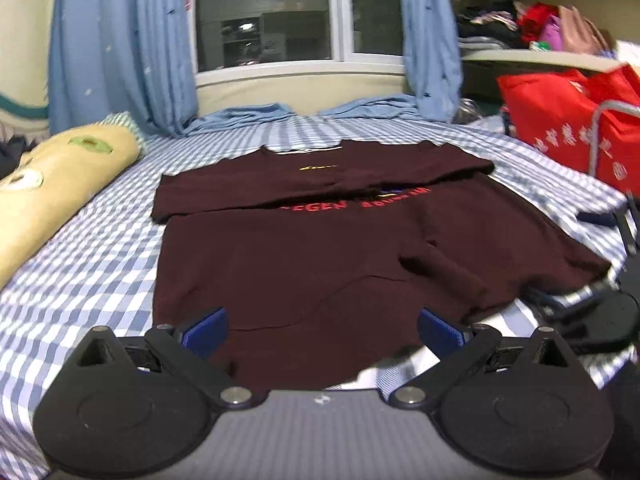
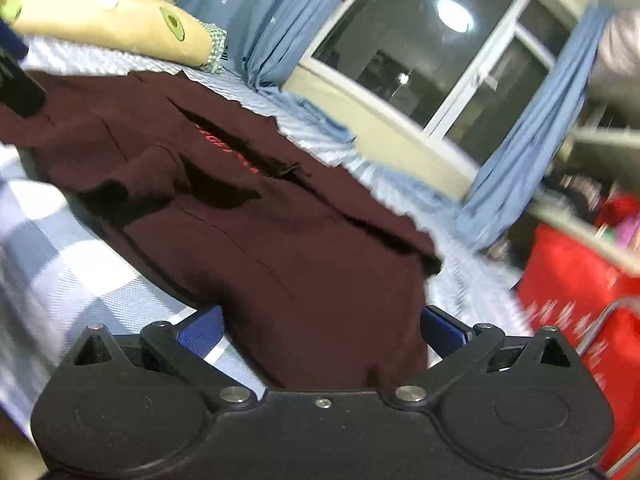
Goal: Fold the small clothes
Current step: 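Grasp the sweatshirt side edge with the right tool and fold it inward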
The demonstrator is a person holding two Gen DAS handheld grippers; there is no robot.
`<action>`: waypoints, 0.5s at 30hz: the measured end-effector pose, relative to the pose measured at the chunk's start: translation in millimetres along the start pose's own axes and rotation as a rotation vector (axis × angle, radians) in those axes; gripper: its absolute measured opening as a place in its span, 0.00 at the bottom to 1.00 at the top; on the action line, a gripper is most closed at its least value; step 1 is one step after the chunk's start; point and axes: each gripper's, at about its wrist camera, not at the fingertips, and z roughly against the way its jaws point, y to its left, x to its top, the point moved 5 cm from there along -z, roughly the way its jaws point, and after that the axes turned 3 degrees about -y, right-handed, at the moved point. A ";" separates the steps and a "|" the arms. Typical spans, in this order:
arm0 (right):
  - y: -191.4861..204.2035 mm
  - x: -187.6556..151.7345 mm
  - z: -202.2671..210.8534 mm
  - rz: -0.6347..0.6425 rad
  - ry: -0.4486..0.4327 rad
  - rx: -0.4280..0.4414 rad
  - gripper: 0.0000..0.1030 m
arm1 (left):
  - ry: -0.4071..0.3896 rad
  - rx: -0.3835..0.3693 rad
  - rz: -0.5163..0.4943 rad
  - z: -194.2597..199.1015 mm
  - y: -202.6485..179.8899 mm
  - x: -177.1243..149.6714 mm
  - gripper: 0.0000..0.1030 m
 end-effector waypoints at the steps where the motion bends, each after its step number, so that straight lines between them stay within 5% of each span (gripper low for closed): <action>1: 1.8 0.4 0.0 0.034 -0.008 -0.011 1.00 | -0.001 0.003 -0.023 1.2 -3.4 -1.1 0.99; 4: 3.7 -0.5 7.8 0.122 -0.014 -0.006 1.00 | -0.004 0.022 -0.073 3.0 -11.5 -4.2 0.99; 11: 9.2 14.5 17.6 0.044 -0.015 0.221 1.00 | 0.034 0.036 -0.019 -4.8 -1.7 -8.5 0.99; 15: 27.2 26.8 6.8 0.109 -0.061 0.140 1.00 | 0.039 0.043 0.028 -4.2 10.3 -7.8 0.99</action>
